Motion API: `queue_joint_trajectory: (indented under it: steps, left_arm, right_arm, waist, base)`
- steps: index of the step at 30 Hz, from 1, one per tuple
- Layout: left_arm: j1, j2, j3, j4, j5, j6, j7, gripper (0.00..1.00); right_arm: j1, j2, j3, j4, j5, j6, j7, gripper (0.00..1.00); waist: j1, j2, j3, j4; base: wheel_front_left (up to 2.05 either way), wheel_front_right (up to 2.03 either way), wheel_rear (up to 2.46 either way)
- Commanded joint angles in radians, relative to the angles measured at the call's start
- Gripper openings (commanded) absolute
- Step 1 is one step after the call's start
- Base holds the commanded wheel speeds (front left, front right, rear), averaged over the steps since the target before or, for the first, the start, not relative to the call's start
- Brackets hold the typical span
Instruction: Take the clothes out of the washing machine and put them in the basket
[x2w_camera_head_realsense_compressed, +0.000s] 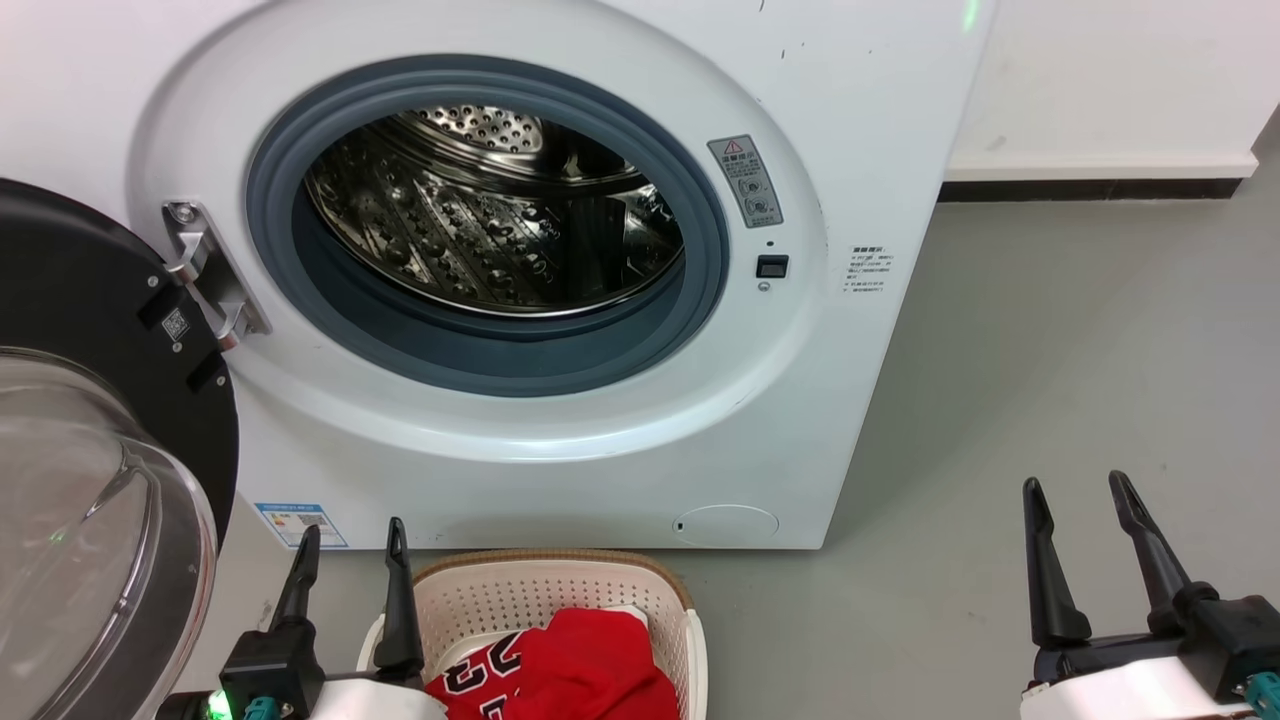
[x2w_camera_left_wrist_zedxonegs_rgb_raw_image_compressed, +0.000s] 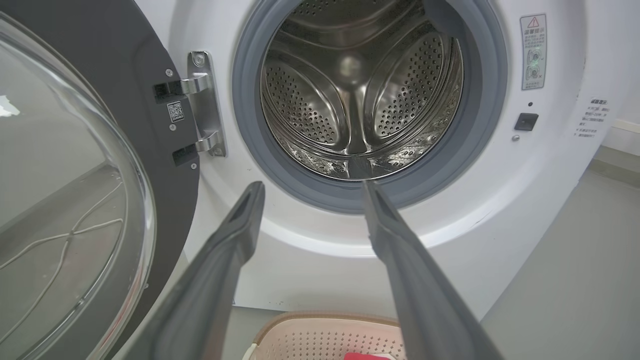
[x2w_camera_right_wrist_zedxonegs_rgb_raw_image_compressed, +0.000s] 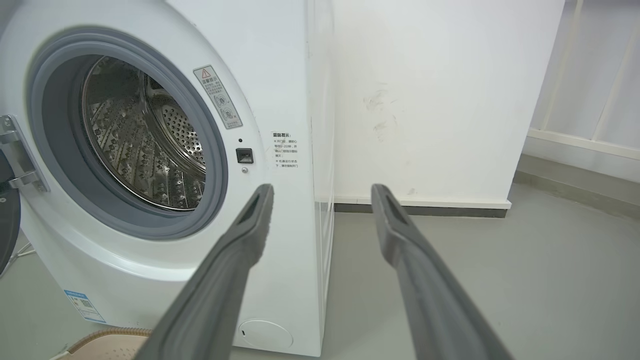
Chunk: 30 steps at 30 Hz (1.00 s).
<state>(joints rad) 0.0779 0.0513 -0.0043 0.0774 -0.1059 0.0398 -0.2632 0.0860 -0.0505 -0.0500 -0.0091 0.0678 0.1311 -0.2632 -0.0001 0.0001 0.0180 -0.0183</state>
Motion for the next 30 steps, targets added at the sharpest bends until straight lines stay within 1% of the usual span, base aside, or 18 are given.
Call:
queue_joint_trajectory:
  steps: [1, 18, 19, 23, 30]
  left_arm:
    - [0.007, -0.001, -0.001, -0.005, -0.002, 0.006, -0.002, 1.0]
    - [0.023, -0.002, 0.007, 0.003, 0.019, 0.015, -0.002, 1.0]
    - [0.017, 0.0, 0.006, 0.001, 0.015, 0.009, 0.0, 0.0]
    - [0.026, -0.001, 0.006, 0.041, 0.011, 0.008, 0.006, 0.0]
    - [-0.001, -0.001, 0.022, 0.059, -0.136, -0.009, 0.047, 0.0]
  right_arm:
    - [0.014, 0.001, 0.002, -0.005, 0.0, -0.001, -0.002, 1.0]
    - [0.025, 0.001, 0.011, -0.006, 0.012, -0.001, -0.002, 1.0]
    - [0.018, 0.0, 0.011, -0.003, 0.011, 0.0, 0.0, 0.0]
    - [0.023, 0.001, 0.012, 0.035, 0.014, 0.0, 0.005, 0.0]
    - [0.005, -0.007, 0.017, 0.052, 0.173, 0.0, 0.031, 0.0]
  waist:
    - [0.0001, -0.0001, -0.003, -0.002]
    - [0.0001, -0.0001, -0.025, -0.013]
    - [0.0001, -0.0001, -0.025, -0.013]
    - [0.0001, -0.0001, -0.025, -0.013]
    - [0.0001, -0.0001, -0.025, -0.012]
  base:
    - [0.0, 0.0, 0.0]
    - [0.0, 0.0, 0.0]
    - [0.0, 0.0, 0.0]
    - [0.0, 0.0, 0.0]
    - [0.0, 0.0, 0.0]
